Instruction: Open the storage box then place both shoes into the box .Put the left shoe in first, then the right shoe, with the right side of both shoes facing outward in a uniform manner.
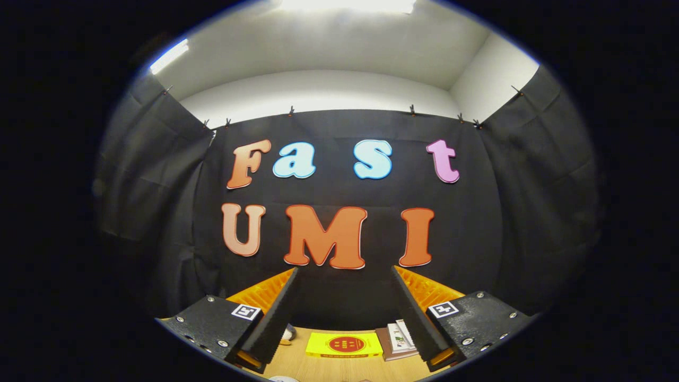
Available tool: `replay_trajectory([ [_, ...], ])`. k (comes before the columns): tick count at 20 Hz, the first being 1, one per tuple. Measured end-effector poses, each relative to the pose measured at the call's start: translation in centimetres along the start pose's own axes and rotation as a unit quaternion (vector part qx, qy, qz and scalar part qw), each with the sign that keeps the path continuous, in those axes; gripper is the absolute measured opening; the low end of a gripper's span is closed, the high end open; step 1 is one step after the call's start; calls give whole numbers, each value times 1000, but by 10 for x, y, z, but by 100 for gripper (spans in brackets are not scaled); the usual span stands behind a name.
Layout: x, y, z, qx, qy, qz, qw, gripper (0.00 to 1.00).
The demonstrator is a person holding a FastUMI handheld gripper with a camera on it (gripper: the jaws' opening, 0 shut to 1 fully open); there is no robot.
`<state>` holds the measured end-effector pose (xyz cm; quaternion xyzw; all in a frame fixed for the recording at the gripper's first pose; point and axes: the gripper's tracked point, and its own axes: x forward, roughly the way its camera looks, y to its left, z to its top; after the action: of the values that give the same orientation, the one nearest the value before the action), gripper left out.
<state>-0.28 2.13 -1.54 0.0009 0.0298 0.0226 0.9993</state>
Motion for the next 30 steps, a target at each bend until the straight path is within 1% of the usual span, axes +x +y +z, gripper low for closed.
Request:
replay_trajectory([
  [2, -3, 20, -5, -13, 4, 34, 999, 99],
  [4, -5, 37, -13, -20, 9, 59, 998, 99],
  [8, -9, 70, -37, 2, 35, 103, 994, 99],
  [11, -15, 101, -69, 36, 81, 151, 985, 99],
  [15, -25, 138, -119, 48, 146, 199, 968, 99],
  [18, -41, 171, -161, 64, 206, 244, 945, 99],
  [22, -69, 206, -208, 87, 284, 293, 909, 99],
  [26, -94, 236, -247, 130, 355, 328, 866, 98],
  [30, -117, 259, -279, 182, 424, 345, 817, 97],
])
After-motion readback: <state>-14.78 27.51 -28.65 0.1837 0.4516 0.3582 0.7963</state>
